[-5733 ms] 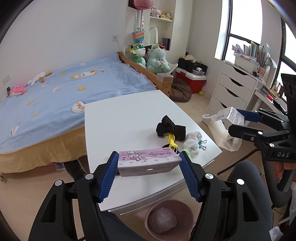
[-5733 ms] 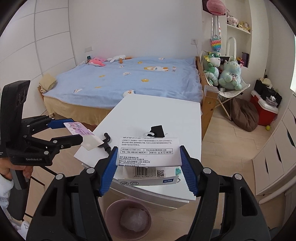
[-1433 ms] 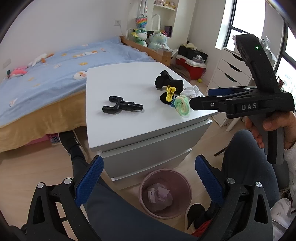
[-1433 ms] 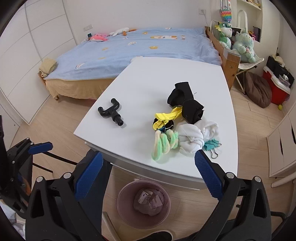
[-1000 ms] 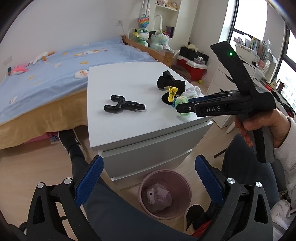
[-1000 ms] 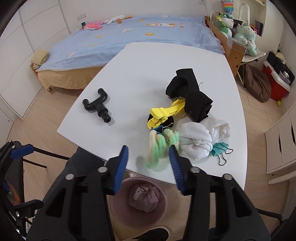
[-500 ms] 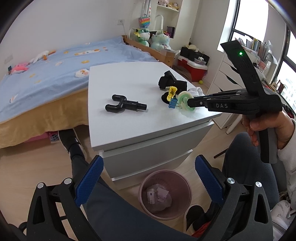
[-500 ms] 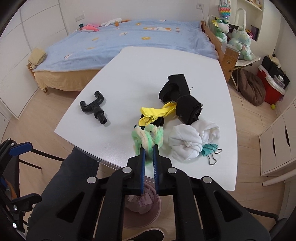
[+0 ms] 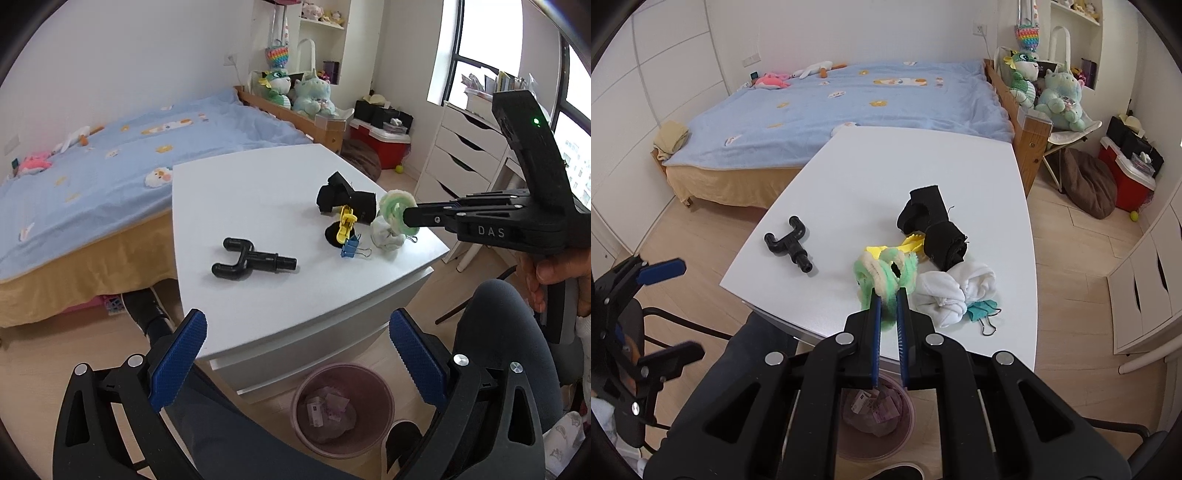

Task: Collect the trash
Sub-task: 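Grasp the black Y-shaped handle with the left gripper while the right holds the scrunchie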

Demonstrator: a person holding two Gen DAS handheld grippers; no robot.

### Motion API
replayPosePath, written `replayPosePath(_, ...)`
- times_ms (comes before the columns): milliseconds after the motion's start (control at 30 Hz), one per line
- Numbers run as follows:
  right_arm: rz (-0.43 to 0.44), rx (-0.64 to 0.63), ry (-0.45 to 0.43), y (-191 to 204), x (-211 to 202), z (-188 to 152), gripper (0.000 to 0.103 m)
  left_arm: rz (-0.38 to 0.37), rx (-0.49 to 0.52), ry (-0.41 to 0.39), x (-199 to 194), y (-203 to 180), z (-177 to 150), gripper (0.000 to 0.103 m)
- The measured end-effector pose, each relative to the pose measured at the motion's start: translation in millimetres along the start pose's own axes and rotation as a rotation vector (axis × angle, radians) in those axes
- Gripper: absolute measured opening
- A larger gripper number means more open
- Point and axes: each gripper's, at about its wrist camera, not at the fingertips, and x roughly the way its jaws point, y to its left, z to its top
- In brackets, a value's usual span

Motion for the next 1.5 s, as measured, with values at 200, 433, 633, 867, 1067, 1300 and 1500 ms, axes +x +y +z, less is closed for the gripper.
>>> replayPosePath(200,0.018,0.005,-0.006,-2.6,-4.7,-1.6,0.008,-0.008,0.03,0.009,12.5,5.1,27.8,0.095)
replayPosePath(433,0.026,0.013,-0.009,-5.1,-5.7,-3.1,0.008,-0.044,0.054,0.073,41.8,14.4,47.6,0.095)
replayPosePath(633,0.029,0.017,-0.01,-6.3,-6.1,-3.7,0.008,-0.056,0.069,0.154,73.5,22.1,55.4,0.095)
replayPosePath(867,0.03,0.018,-0.011,-7.1,-6.0,-3.6,0.008,-0.069,0.066,0.228,99.0,29.8,56.9,0.095)
replayPosePath(1067,0.037,0.019,-0.009,-8.8,-4.6,-5.5,0.008,-0.09,0.055,0.255,111.8,30.9,53.5,0.095)
replayPosePath(1300,0.037,0.021,-0.009,-9.4,-3.8,-5.6,0.008,-0.093,0.057,0.278,121.3,29.5,50.7,0.079)
replayPosePath(1500,0.04,0.02,-0.007,-9.5,-2.9,-5.7,0.008,-0.045,0.075,0.273,119.1,25.2,51.4,0.058)
